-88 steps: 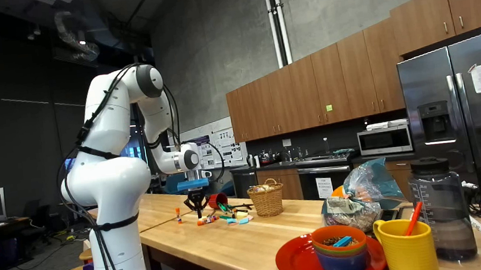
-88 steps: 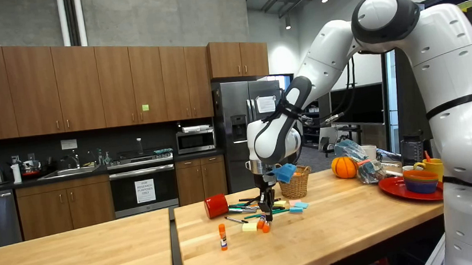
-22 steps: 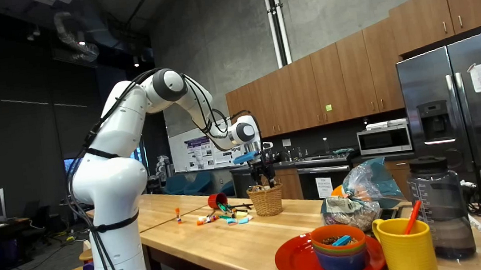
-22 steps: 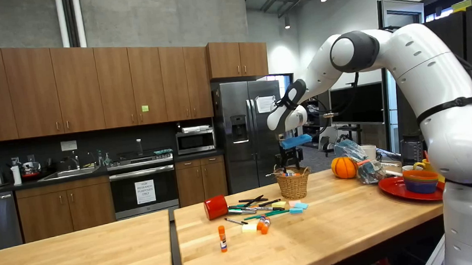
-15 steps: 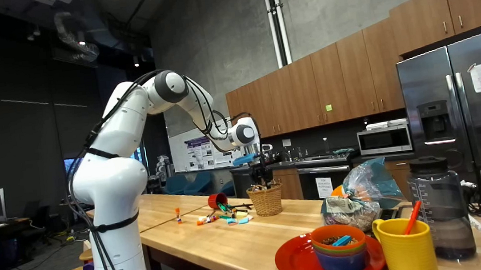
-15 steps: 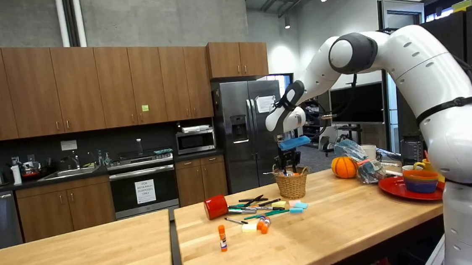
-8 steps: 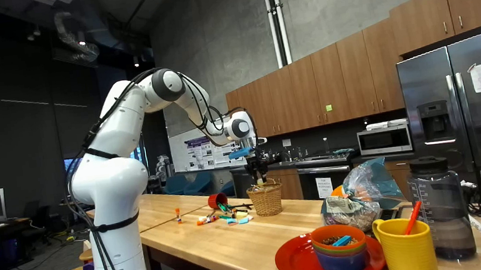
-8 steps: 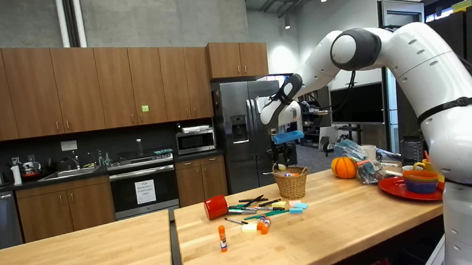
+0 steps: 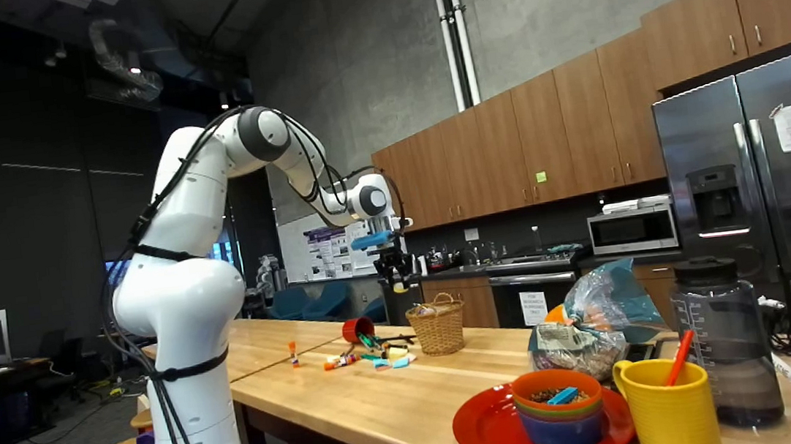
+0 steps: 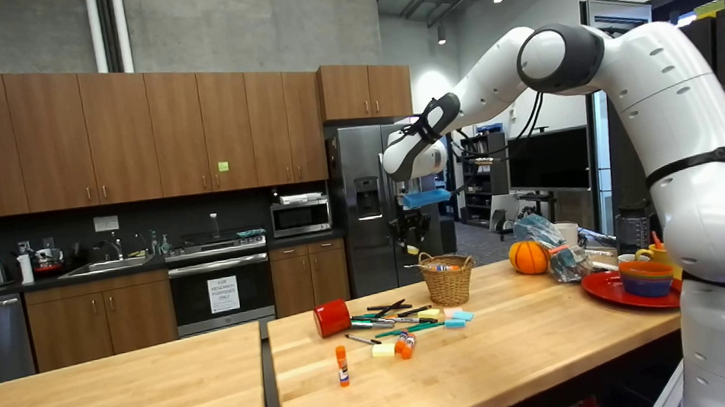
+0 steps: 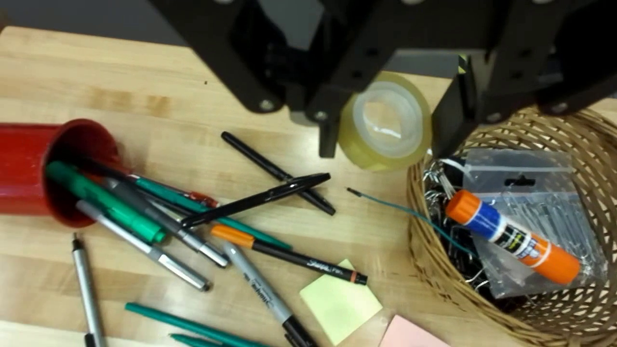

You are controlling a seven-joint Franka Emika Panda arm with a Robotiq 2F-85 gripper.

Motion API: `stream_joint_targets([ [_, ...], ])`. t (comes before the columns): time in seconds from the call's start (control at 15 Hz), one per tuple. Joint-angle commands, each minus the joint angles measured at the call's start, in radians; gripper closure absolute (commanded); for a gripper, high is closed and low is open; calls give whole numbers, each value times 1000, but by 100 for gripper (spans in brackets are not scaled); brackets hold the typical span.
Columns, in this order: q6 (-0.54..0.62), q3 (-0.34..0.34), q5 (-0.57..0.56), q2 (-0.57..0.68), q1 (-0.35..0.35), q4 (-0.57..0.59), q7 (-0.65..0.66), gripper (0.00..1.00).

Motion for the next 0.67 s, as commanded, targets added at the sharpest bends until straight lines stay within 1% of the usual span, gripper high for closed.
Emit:
stream_joint_targets([
  [0.0, -36, 19, 28, -20, 6, -21, -55, 75],
  [0.07, -48, 24, 28, -18, 9, -22, -63, 75],
  [0.13, -59, 27, 27, -18, 11, -21, -70, 65],
  [0.2, -70, 29, 26, -17, 12, -20, -77, 25],
  [0.27, -78, 31, 25, -18, 12, -21, -80, 23],
  [0.33, -85, 30, 24, -18, 13, -21, -84, 19],
  [0.53, -98, 27, 23, -24, 9, -26, -88, 2],
  [0.6, -94, 22, 13, -26, 10, -31, -81, 0],
])
